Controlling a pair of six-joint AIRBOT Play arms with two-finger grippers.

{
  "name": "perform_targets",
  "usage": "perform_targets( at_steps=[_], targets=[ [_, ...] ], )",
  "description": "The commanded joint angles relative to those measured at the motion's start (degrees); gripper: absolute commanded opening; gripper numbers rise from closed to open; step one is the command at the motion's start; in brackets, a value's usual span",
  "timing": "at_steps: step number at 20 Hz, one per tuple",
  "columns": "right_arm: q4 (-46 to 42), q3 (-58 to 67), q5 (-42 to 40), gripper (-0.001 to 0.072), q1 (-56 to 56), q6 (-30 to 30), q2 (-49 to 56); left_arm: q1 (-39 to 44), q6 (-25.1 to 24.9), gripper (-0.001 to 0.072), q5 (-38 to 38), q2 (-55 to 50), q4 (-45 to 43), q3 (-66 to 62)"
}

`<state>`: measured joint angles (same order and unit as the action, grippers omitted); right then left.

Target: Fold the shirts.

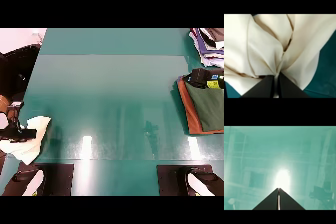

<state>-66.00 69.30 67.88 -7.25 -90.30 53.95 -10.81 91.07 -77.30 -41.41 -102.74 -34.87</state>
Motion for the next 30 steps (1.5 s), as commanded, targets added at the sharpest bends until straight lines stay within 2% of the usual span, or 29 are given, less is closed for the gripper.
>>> perform_targets(
  at_steps=[1,4,8,12,15,17,22,24,25,26,27,28,30],
  targets=[
    [0.1,0.7,-0.8,0.0019,-0.1,0.0,-0.1,0.0,0.6,0.0027,-2.6,0.1,0.5,-9.2],
    [0.0,6.8,-1.8,0.0018,-0.1,0.0,-0.1,0.0,0.5,0.0026,-4.6,0.2,8.4,-28.2],
    [-0.1,15.7,-5.6,0.0018,-0.1,0.0,-0.1,0.0,-1.3,0.0025,-2.2,0.2,30.2,-50.7],
    [-0.2,19.3,-6.4,0.0018,-0.1,0.6,-0.1,0.0,-3.1,0.0024,4.2,-0.5,37.5,-59.5],
    [-0.2,19.4,-6.4,0.0018,-0.1,0.7,-0.1,0.1,-3.5,0.0024,1.8,-4.4,42.5,-59.6],
    [-0.2,19.4,-6.4,0.0018,-0.1,0.7,-0.1,4.7,-3.5,0.0024,-0.5,-8.9,42.8,-59.6],
    [-0.2,19.4,-6.4,0.0018,-0.1,0.7,-0.1,27.8,-3.5,0.0026,-0.3,-23.3,36.9,-59.6],
    [-0.2,19.4,-6.4,0.0018,-0.1,0.7,-0.1,34.6,-4.7,0.0028,-0.1,-29.4,36.9,-59.6],
    [-0.2,19.4,-6.3,0.0019,-0.1,0.7,-0.1,37.2,-5.6,0.0102,0.3,-32.4,36.9,-59.6],
    [-0.2,19.4,-6.2,0.0018,-0.1,0.7,-0.1,39.1,-6.1,0.0448,1.1,-34.9,36.9,-59.6],
    [-0.1,19.4,-6.2,0.0018,-0.1,0.7,-0.1,40.2,-6.1,0.0687,2.5,-37.2,36.7,-59.6],
    [-0.1,19.4,-6.2,0.0018,-0.1,0.6,-0.1,40.3,-6.4,0.0623,3.8,-38.8,36.1,-59.6],
    [-0.1,19.4,-6.2,0.0018,-0.1,0.6,-0.1,39.6,-6.9,0.0606,7.7,-41.1,31.0,-59.6]
  ],
)
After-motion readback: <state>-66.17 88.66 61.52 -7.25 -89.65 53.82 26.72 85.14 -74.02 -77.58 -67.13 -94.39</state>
